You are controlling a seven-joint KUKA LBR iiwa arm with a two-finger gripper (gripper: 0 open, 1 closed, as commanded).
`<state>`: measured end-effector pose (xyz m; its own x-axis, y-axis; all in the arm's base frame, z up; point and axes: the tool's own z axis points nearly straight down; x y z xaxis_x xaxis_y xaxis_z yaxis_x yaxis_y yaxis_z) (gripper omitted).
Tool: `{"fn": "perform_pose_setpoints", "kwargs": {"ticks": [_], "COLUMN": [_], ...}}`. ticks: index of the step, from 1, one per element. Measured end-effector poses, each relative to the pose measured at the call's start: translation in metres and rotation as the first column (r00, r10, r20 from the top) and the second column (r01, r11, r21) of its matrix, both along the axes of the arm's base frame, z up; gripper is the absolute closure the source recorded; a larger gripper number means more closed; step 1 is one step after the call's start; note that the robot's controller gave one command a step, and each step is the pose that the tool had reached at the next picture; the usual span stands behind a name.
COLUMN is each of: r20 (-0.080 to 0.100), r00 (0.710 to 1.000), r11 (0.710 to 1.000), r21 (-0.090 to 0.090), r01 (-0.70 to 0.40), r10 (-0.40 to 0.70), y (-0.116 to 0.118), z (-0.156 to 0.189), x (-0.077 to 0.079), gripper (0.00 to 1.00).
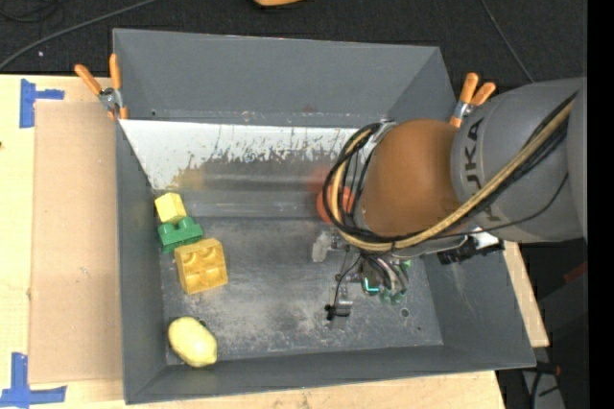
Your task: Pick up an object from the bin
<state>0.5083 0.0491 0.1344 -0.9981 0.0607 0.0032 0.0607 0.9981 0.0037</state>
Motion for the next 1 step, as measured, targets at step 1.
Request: {"fn": "perform_pose_setpoints", "kwargs": {"ticks": [1], "r20": [0.002], "r00": [1.0], "r11": [1.0], "r21": [0.0], "r01": [-0.001], "r10": [0.001], "y": [0.0021], "z": [0.003], "x": [0.0006], "gripper": [0.0]}}
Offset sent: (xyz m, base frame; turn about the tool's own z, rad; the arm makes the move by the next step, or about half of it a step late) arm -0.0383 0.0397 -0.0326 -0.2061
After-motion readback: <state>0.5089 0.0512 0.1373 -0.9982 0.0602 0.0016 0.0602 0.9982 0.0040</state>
